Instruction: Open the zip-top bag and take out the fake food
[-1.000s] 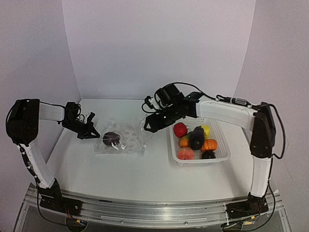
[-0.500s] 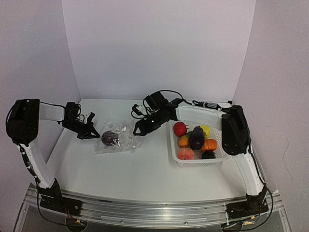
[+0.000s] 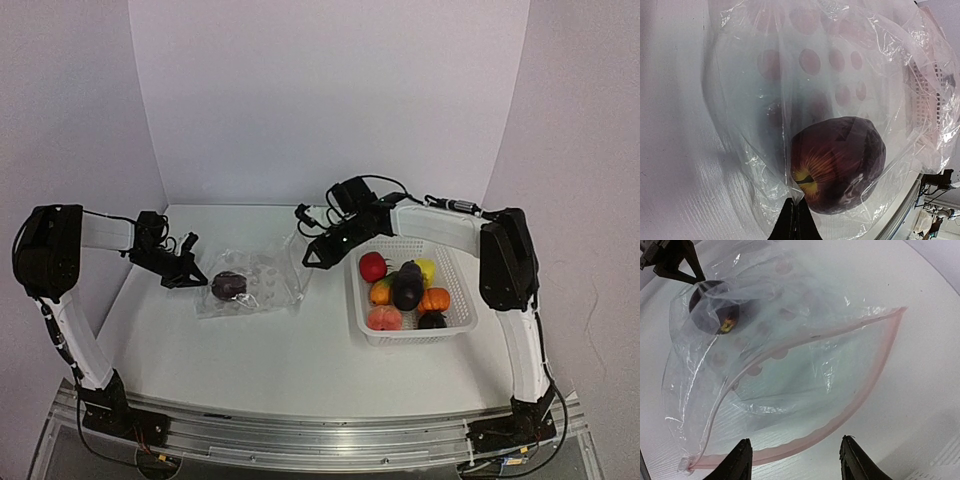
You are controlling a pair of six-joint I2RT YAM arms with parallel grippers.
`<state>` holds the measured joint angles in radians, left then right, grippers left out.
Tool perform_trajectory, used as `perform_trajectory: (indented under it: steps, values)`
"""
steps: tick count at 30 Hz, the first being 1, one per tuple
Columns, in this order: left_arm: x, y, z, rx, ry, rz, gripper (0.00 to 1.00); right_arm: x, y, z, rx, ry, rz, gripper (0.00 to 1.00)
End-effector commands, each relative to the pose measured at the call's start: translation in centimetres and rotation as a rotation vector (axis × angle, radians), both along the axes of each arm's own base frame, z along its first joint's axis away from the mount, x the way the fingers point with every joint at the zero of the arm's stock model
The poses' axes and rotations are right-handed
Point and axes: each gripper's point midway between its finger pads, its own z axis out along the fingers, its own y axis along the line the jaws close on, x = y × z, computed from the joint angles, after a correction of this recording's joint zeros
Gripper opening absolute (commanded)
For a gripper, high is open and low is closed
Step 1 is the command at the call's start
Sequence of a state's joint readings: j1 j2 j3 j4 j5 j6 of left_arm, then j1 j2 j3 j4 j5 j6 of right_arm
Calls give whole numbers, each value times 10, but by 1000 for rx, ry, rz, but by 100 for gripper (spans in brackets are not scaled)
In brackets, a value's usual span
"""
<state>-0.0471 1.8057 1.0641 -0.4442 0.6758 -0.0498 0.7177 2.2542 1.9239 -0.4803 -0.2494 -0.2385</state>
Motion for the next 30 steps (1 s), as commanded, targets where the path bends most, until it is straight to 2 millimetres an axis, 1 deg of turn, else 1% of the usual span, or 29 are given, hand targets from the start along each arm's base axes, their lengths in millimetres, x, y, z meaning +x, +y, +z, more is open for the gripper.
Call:
perform_trajectory:
  steps: [1, 5, 8, 10, 12, 15, 16, 18, 21, 23, 25, 27, 30]
  values:
    - [2, 0, -1, 16, -19, -15, 0, -4, 20, 44, 86, -91, 110, 53]
    - [2, 0, 0, 18, -22, -19, 0, 4, 27, 19, 63, -80, 117, 47]
    - [2, 0, 0, 17, -20, -20, 0, 9, 35, 11, 76, -70, 129, 46]
    - [1, -1, -1, 13, -17, -22, 0, 8, 43, 6, 84, -65, 147, 44]
    - [1, -2, -2, 9, -13, -22, 0, 2, 52, -5, 75, -64, 174, 44]
    - [1, -2, -2, 6, -11, -25, 0, -9, 60, -21, 69, -29, 195, 43]
    - [1, -2, -2, 5, -12, -25, 0, -13, 62, -25, 71, -11, 199, 43]
    - [1, -3, -3, 4, -10, -27, 0, -28, 72, -29, 86, 20, 235, 44]
    - [1, -7, -7, 1, -3, -35, 0, -56, 93, -28, 123, 30, 318, 50]
    - [1, -13, -8, -4, -4, -52, 0, -63, 107, -25, 162, 19, 333, 55]
    - [2, -22, -7, -17, -9, -81, 0, -60, 119, -21, 219, -6, 313, 64]
    - [5, -32, -5, -36, -23, -115, 0, -49, 128, -18, 272, -41, 265, 73]
    - [16, -43, -4, -68, -51, -171, 0, -34, 134, -19, 310, -94, 206, 79]
